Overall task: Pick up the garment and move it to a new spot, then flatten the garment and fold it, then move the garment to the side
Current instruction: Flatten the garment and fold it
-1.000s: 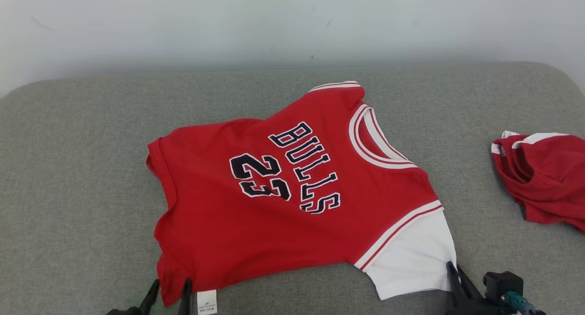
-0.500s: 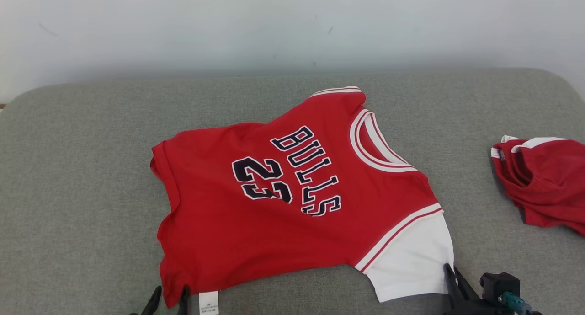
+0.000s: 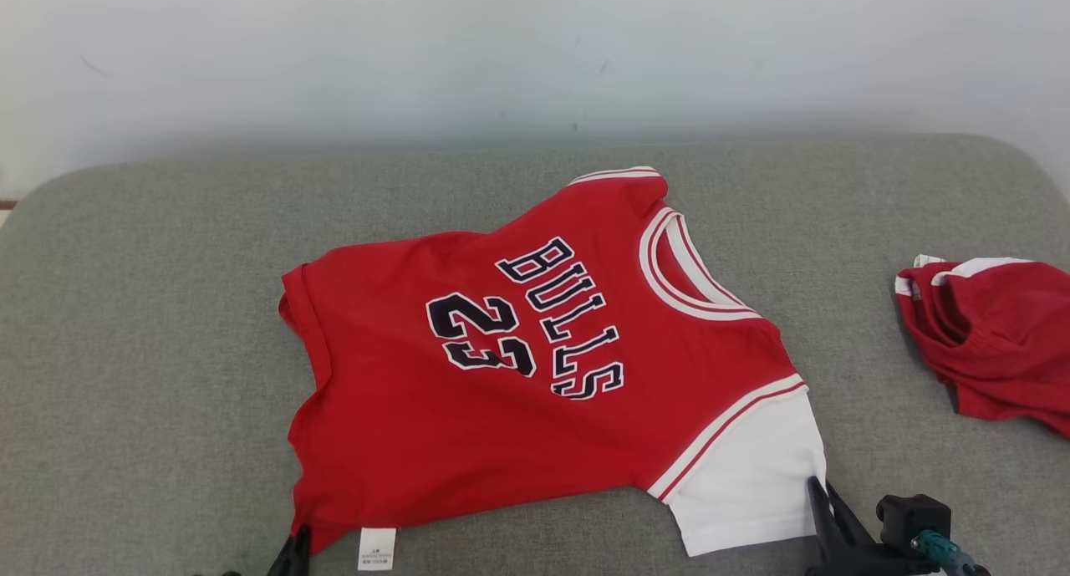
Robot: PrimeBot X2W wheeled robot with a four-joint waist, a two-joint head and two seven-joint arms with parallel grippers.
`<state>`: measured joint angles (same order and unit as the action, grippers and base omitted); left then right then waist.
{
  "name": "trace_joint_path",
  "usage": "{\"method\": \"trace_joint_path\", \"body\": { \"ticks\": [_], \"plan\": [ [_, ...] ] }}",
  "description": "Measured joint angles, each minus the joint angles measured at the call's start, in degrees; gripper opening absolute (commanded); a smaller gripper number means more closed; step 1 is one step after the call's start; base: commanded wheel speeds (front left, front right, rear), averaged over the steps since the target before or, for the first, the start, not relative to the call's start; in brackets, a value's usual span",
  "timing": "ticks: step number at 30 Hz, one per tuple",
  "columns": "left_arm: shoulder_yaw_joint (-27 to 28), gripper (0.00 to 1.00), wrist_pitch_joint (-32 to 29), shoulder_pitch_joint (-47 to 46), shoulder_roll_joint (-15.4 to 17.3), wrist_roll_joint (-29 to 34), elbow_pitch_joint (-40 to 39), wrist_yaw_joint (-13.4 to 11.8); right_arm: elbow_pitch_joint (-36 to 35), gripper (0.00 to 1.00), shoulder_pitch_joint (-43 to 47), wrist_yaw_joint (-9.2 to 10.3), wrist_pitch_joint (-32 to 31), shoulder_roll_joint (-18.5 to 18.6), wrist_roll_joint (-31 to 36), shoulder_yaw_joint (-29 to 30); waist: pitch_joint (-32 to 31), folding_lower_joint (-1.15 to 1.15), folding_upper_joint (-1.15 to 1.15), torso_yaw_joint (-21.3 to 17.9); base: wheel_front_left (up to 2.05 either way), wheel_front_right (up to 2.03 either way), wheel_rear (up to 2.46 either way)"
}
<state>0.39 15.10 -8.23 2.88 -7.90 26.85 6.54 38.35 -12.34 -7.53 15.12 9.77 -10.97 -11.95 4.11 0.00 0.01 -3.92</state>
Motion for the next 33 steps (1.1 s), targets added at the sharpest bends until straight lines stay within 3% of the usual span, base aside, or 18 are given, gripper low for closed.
{"method": "trace_joint_path", "body": {
  "ticks": [4,6,9,13,16,23,33],
  "plan": [
    [-0.07,0.00,0.00,0.02,0.01,-1.05,-2.30,0.54,-2.23,0.00,0.02,0.00,-0.01,-0.49,-1.56,0.40,-0.88,0.00,0.00,0.19,0.00,0.00,0.00],
    [-3.21,0.00,0.00,-0.08,0.36,-3.05,-5.11,0.85,-4.37,0.00,-0.09,0.00,-0.01,-0.80,-3.11,0.67,-1.40,0.00,0.00,0.34,0.00,0.00,0.00],
    [-17.78,0.00,0.00,-2.27,5.39,-9.75,-13.29,0.96,-8.59,0.00,-1.42,0.00,-0.03,-0.89,-5.43,0.34,-2.16,0.00,0.00,0.70,0.00,0.00,0.00],
    [-19.34,0.00,0.01,-6.96,14.60,-14.15,-19.39,0.92,-14.03,0.00,-5.69,0.01,-0.02,0.69,-7.75,-0.62,-2.88,0.00,0.00,1.47,0.00,0.00,0.00],
    [-19.87,0.00,0.00,-11.26,18.08,-14.55,-20.91,0.93,-16.59,0.00,-10.51,0.01,-0.04,2.81,-8.09,-1.29,-3.39,0.00,0.00,1.80,0.00,0.00,0.00],
    [-22.49,0.00,0.00,-21.81,25.41,-17.74,-17.93,0.93,-16.52,0.00,-22.35,0.01,-0.03,7.01,-7.60,-2.69,-3.20,0.00,0.00,1.72,0.00,0.00,0.00],
    [-27.49,0.00,0.00,-35.17,29.63,-22.37,-9.58,0.94,-12.50,0.00,-34.96,0.00,-0.03,10.40,-6.69,-5.52,-1.62,0.00,0.00,1.47,0.00,0.00,0.00]
  ]
}}
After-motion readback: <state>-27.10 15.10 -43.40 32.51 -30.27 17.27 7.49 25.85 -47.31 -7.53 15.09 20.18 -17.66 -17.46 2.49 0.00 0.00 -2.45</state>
